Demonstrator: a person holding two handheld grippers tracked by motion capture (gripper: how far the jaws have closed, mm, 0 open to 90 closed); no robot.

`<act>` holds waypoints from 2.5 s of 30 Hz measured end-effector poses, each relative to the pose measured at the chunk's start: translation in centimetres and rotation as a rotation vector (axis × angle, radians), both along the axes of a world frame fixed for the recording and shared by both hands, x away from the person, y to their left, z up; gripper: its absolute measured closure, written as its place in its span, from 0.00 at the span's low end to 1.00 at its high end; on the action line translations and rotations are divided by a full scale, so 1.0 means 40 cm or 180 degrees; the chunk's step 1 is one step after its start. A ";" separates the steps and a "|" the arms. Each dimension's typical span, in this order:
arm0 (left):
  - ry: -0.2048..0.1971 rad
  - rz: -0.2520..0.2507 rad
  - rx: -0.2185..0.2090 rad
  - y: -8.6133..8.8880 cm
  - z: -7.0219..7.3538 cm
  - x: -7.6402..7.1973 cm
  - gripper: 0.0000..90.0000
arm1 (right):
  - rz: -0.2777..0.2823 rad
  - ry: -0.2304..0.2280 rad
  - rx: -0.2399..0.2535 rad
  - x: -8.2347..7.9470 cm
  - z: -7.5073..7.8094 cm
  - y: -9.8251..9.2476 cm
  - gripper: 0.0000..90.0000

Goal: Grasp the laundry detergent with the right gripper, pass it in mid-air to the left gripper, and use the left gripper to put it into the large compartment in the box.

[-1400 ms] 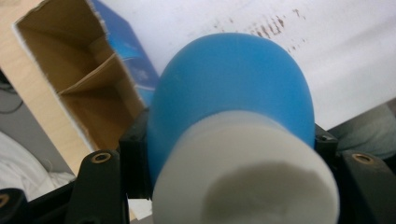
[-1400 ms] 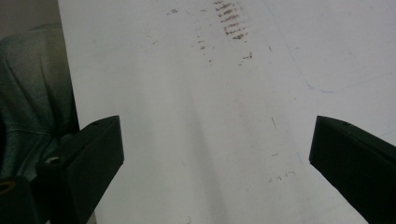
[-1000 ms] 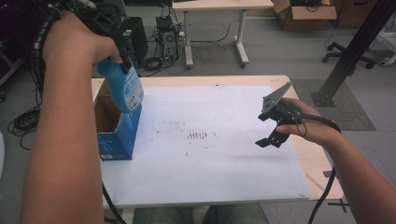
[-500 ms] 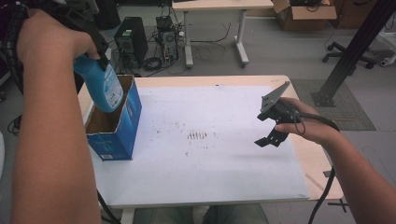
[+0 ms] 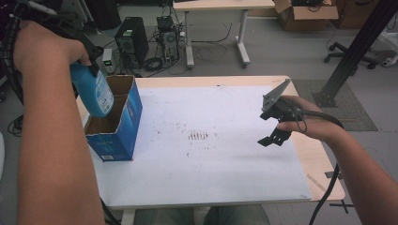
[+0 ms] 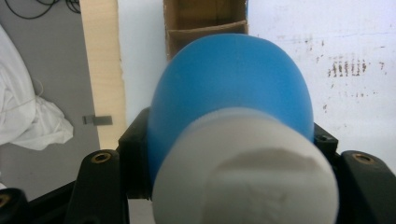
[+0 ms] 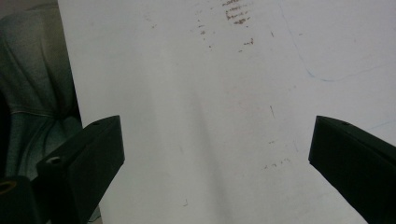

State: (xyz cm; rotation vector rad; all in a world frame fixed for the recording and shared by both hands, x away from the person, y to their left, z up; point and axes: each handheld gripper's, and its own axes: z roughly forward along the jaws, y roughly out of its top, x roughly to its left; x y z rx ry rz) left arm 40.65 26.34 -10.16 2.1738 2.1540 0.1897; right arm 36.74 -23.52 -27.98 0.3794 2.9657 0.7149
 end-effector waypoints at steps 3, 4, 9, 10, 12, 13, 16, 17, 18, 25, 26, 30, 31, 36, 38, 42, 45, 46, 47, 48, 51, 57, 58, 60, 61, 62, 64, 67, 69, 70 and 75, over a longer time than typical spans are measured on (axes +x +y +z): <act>0.0033 0.0015 -0.0003 0.007 -0.022 0.006 0.42 | 0.0002 -0.0006 -0.0004 -0.003 0.000 0.000 0.04; 0.0044 0.0027 -0.0008 0.010 -0.029 0.008 0.42 | 0.0006 -0.0004 -0.0008 -0.004 0.000 0.000 0.04; 0.0079 0.0021 -0.0026 0.016 -0.067 0.014 0.42 | 0.0011 0.0004 -0.0032 -0.007 -0.003 0.001 0.04; 0.0084 0.0020 -0.0032 0.016 -0.075 0.015 0.42 | 0.0010 0.0006 -0.0030 -0.007 -0.003 0.001 0.04; 0.0097 0.0022 -0.0053 0.018 -0.090 0.015 0.42 | 0.0012 0.0002 -0.0035 -0.009 -0.004 0.003 0.04; 0.0105 0.0019 -0.0058 0.020 -0.096 0.016 0.42 | 0.0019 0.0004 -0.0034 -0.009 -0.005 0.005 0.04; 0.0111 0.0025 -0.0051 0.025 -0.117 0.018 0.42 | 0.0034 -0.0061 -0.0028 -0.014 -0.003 0.008 0.04; 0.0109 0.0027 -0.0042 0.026 -0.125 0.018 0.42 | 0.0048 -0.0068 -0.0001 -0.016 -0.001 0.009 0.04; 0.0117 0.0027 -0.0033 0.027 -0.133 0.019 0.42 | 0.0070 -0.0071 0.0008 -0.017 0.000 0.011 0.04; 0.0193 0.0034 -0.0085 0.033 -0.187 0.022 0.42 | 0.0111 -0.0067 -0.0058 -0.026 0.001 0.020 0.04; 0.0204 0.0030 -0.0088 0.034 -0.192 0.023 0.42 | 0.0109 -0.0069 -0.0051 -0.026 0.002 0.020 0.04; 0.0228 0.0021 -0.0078 0.033 -0.213 0.026 0.42 | 0.0106 -0.0068 -0.0055 -0.029 0.004 0.018 0.04; 0.0243 0.0012 -0.0082 0.032 -0.218 0.026 0.42 | 0.0108 -0.0066 -0.0058 -0.029 0.004 0.017 0.04; 0.0250 -0.0006 -0.0092 0.028 -0.245 0.029 0.42 | 0.0097 -0.0072 -0.0064 -0.032 0.001 0.013 0.04; 0.0264 -0.0005 -0.0099 0.027 -0.258 0.030 0.42 | 0.0107 -0.0079 -0.0064 -0.034 0.000 0.013 0.04; 0.0298 -0.0004 -0.0114 0.027 -0.284 0.032 0.42 | 0.0128 -0.0085 -0.0059 -0.039 0.000 0.014 0.04; 0.0326 0.0007 -0.0111 0.025 -0.301 0.034 0.42 | 0.0137 -0.0065 -0.0098 -0.039 -0.001 0.015 0.04; 0.0331 0.0006 -0.0107 0.025 -0.306 0.035 0.42 | 0.0139 -0.0062 -0.0111 -0.039 -0.001 0.015 0.04; 0.0332 -0.0002 -0.0102 0.025 -0.311 0.036 0.42 | 0.0137 -0.0056 -0.0112 -0.038 -0.001 0.016 0.04; 0.0330 -0.0003 -0.0100 0.025 -0.316 0.037 0.42 | 0.0140 -0.0051 -0.0115 -0.038 -0.001 0.016 0.04; 0.0332 0.0006 -0.0090 0.025 -0.331 0.040 0.42 | 0.0141 -0.0021 -0.0144 -0.037 0.000 0.016 0.04; 0.0337 0.0017 -0.0044 0.026 -0.361 0.047 0.42 | 0.0135 0.0010 -0.0191 -0.033 -0.002 0.016 0.04; 0.0346 0.0017 -0.0048 0.027 -0.365 0.048 0.42 | 0.0134 0.0014 -0.0196 -0.032 -0.003 0.016 0.04; 0.0360 0.0014 -0.0060 0.028 -0.373 0.050 0.42 | 0.0136 0.0025 -0.0203 -0.031 -0.003 0.016 0.04; 0.0367 0.0017 -0.0069 0.028 -0.377 0.051 0.42 | 0.0134 0.0029 -0.0207 -0.030 -0.004 0.016 0.04; 0.0369 0.0008 -0.0070 0.028 -0.382 0.052 0.42 | 0.0134 0.0029 -0.0207 -0.030 -0.004 0.016 0.04; 0.0382 0.0001 -0.0071 0.028 -0.391 0.054 0.42 | 0.0131 0.0033 -0.0207 -0.029 -0.006 0.017 0.04; 0.0395 -0.0017 -0.0066 0.026 -0.404 0.056 0.42 | 0.0132 0.0045 -0.0197 -0.028 -0.009 0.018 0.04; 0.0416 -0.0012 -0.0070 0.025 -0.412 0.057 0.42 | 0.0129 0.0042 -0.0196 -0.027 -0.012 0.018 0.04; 0.0417 -0.0014 -0.0070 0.025 -0.416 0.057 0.42 | 0.0134 0.0046 -0.0196 -0.027 -0.013 0.018 0.04; 0.0434 -0.0019 -0.0093 0.026 -0.434 0.056 0.42 | 0.0134 0.0051 -0.0195 -0.027 -0.017 0.019 0.04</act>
